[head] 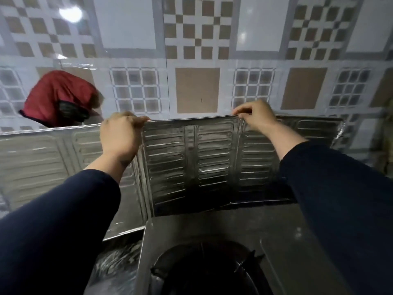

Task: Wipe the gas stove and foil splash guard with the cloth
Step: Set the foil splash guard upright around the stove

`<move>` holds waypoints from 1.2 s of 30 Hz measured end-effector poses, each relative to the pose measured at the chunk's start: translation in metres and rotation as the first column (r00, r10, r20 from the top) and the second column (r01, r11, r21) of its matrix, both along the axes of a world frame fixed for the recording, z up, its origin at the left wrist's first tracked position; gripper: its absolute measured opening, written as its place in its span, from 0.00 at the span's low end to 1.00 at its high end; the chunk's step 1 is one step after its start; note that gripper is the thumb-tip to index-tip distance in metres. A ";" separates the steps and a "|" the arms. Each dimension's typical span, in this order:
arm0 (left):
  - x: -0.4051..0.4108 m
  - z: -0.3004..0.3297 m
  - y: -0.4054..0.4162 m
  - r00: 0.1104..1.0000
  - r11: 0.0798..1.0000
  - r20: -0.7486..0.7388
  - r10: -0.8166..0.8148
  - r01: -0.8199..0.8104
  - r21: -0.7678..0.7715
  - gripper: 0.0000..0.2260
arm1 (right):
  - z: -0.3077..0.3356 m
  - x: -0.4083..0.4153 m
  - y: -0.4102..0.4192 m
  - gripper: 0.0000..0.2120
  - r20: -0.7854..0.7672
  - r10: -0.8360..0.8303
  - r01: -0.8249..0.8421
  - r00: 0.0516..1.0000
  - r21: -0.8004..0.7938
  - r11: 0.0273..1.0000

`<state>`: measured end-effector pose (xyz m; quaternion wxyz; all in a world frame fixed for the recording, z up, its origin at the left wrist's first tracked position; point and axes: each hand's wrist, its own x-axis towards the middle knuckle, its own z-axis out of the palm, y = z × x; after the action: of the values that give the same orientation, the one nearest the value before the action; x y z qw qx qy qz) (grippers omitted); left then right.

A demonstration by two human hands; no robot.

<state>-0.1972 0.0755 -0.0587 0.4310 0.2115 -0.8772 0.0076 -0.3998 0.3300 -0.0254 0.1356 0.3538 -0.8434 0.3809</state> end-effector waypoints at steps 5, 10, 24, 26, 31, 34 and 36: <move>-0.007 0.007 0.003 0.999 1.000 -0.028 -0.022 0.022 -0.012 0.12 | 0.007 -0.006 0.004 0.11 -0.020 -0.042 0.040 0.999 -0.051 0.998; -0.003 -0.020 0.008 0.997 0.996 0.070 -0.027 0.022 0.082 0.12 | -0.023 -0.010 0.003 0.10 0.037 -0.051 0.051 0.998 -0.001 0.999; -0.010 -0.050 0.006 0.960 0.961 0.267 -0.083 0.006 0.275 0.14 | -0.080 -0.001 -0.019 0.09 -0.075 -0.036 0.042 0.997 0.072 0.997; -0.004 -0.045 0.000 0.951 0.959 0.292 -0.100 0.013 0.284 0.16 | -0.079 0.017 -0.040 0.09 -0.176 0.001 0.010 0.984 0.062 0.998; 0.031 -0.031 -0.020 0.915 0.973 0.402 0.022 -0.112 0.201 0.15 | -0.074 0.068 -0.106 0.09 -0.213 0.224 -0.200 0.951 0.130 0.971; 0.054 -0.027 -0.034 0.902 0.963 0.429 0.046 -0.155 0.221 0.13 | -0.077 0.092 -0.136 0.09 -0.174 0.272 -0.248 0.946 0.145 0.958; 0.063 -0.026 -0.038 0.896 0.966 0.441 0.050 -0.156 0.207 0.13 | -0.081 0.099 -0.148 0.10 -0.125 0.266 -0.251 0.956 0.120 0.960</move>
<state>-0.1346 0.0377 -0.0848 0.1964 0.3009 -0.9328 -0.0274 -0.3006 0.1822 -0.1061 0.1248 0.4934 -0.7969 0.3256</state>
